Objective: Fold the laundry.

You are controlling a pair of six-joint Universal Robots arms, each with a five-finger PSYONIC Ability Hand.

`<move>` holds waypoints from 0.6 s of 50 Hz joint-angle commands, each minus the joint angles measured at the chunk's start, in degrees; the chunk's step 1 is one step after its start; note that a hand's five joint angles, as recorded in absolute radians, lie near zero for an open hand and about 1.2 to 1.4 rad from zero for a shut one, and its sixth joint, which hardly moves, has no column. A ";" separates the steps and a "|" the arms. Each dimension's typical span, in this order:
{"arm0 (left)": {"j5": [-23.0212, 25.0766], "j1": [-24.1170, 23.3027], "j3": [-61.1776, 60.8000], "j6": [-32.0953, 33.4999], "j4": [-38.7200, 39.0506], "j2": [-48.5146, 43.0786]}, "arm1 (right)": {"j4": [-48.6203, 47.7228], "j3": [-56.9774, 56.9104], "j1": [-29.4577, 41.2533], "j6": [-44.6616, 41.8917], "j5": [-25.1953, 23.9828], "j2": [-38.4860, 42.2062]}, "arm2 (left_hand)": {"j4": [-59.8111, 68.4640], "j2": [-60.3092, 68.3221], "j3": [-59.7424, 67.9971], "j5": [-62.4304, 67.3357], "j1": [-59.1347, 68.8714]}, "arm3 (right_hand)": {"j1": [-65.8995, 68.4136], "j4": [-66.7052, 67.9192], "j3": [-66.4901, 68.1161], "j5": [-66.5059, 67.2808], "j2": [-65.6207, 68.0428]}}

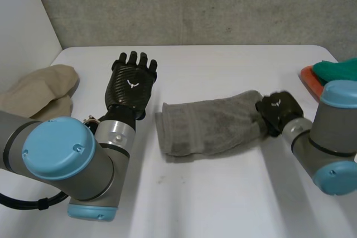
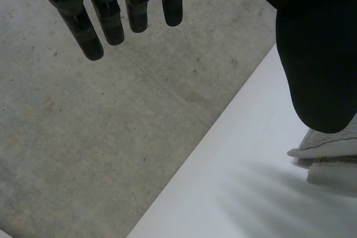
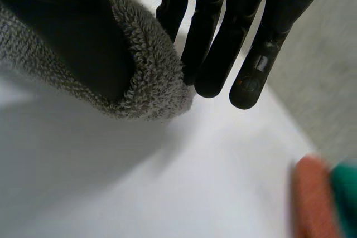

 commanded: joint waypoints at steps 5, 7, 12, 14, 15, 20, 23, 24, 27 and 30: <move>-0.45 1.51 -1.33 -0.10 -1.20 2.75 | -3.10 -10.83 17.10 -9.47 -3.31 0.75 | -1.47 -1.57 -2.01 -2.47 -0.83 | 27.74 11.94 12.22 16.05 13.48; -0.89 1.95 -1.51 -0.10 -1.29 3.10 | -4.07 -10.40 20.35 -11.32 -8.84 2.51 | -1.47 -1.57 -2.01 -2.47 -0.83 | 27.74 11.94 12.22 16.05 13.48; -2.12 3.18 -1.60 -0.27 -1.37 3.54 | -3.81 -9.25 24.49 -14.14 -20.45 7.25 | -1.47 -1.57 -2.01 -2.47 -0.83 | 23.63 7.83 8.12 11.95 9.38; -2.21 3.36 -1.51 -0.27 -1.37 3.54 | -3.02 -9.69 24.58 -13.44 -20.29 7.96 | -1.47 -1.57 -2.01 -2.47 -0.83 | -3.49 -19.28 -19.00 -15.17 -17.74; -2.21 3.36 -1.33 -0.27 -1.37 3.54 | -2.67 -10.13 24.58 -12.82 -19.41 7.79 | -1.47 -1.57 -2.01 -2.47 -0.83 | -12.15 -27.95 -27.67 -23.84 -26.41; -1.77 3.19 -0.19 -2.73 -1.38 3.89 | -2.22 -12.24 22.57 6.00 -10.11 5.34 | 0.54 0.45 0.00 -0.46 1.19 | -42.26 -58.06 -57.78 -53.95 -56.52; -1.16 2.57 1.99 -6.23 -1.90 4.25 | -2.05 -12.24 19.58 18.25 -7.89 2.79 | 1.88 1.79 1.34 0.88 2.53 | -42.26 -58.06 -57.78 -53.95 -56.52; -0.90 2.31 2.70 -6.94 -2.42 4.16 | -1.96 -11.98 17.83 25.60 -7.45 0.08 | 2.06 1.96 1.52 1.06 2.70 | -42.26 -58.06 -57.78 -53.95 -56.52; 0.07 0.55 6.39 -9.32 -6.46 3.28 | -0.82 -11.36 15.36 36.53 -7.63 -4.06 | 1.89 1.80 1.35 0.89 2.53 | -42.26 -58.06 -57.78 -53.95 -56.52; 1.47 -1.73 10.34 -11.95 -12.15 0.75 | 1.63 -11.62 14.30 38.68 -7.89 -3.73 | 1.72 1.63 1.18 0.72 2.36 | -42.26 -58.06 -57.78 -53.95 -56.52</move>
